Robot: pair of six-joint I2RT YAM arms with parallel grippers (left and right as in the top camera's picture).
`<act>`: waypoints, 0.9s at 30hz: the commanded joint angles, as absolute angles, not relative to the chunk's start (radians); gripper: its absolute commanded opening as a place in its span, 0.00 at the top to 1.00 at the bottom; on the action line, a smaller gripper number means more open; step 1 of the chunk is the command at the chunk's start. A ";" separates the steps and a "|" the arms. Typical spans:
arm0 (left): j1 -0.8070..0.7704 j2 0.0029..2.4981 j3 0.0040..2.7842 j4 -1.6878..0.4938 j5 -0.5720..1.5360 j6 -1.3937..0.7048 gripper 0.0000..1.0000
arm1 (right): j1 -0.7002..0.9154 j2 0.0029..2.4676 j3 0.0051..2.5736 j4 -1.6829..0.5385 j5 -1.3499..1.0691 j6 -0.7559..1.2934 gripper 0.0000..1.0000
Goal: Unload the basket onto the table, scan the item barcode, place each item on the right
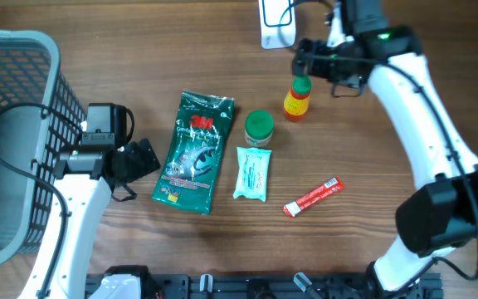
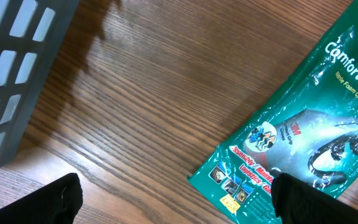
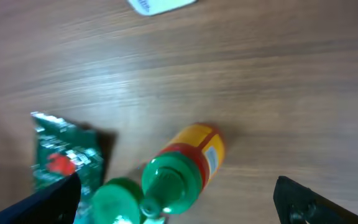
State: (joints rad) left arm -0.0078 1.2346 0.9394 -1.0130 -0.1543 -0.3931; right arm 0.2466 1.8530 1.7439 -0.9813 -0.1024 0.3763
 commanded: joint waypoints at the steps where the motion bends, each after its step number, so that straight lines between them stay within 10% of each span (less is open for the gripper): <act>1: -0.002 1.223 0.933 -1.013 -0.149 -0.373 0.00 | 0.314 1.846 1.771 -0.949 0.099 0.347 0.01; 16: -0.002 1.223 0.933 -1.013 -0.149 -0.373 0.00 | 0.370 1.956 1.742 -0.957 0.079 0.263 0.04; 27: -0.002 1.223 0.933 -1.013 -0.149 -0.373 0.00 | 0.370 2.006 1.739 -0.985 0.090 0.265 0.58</act>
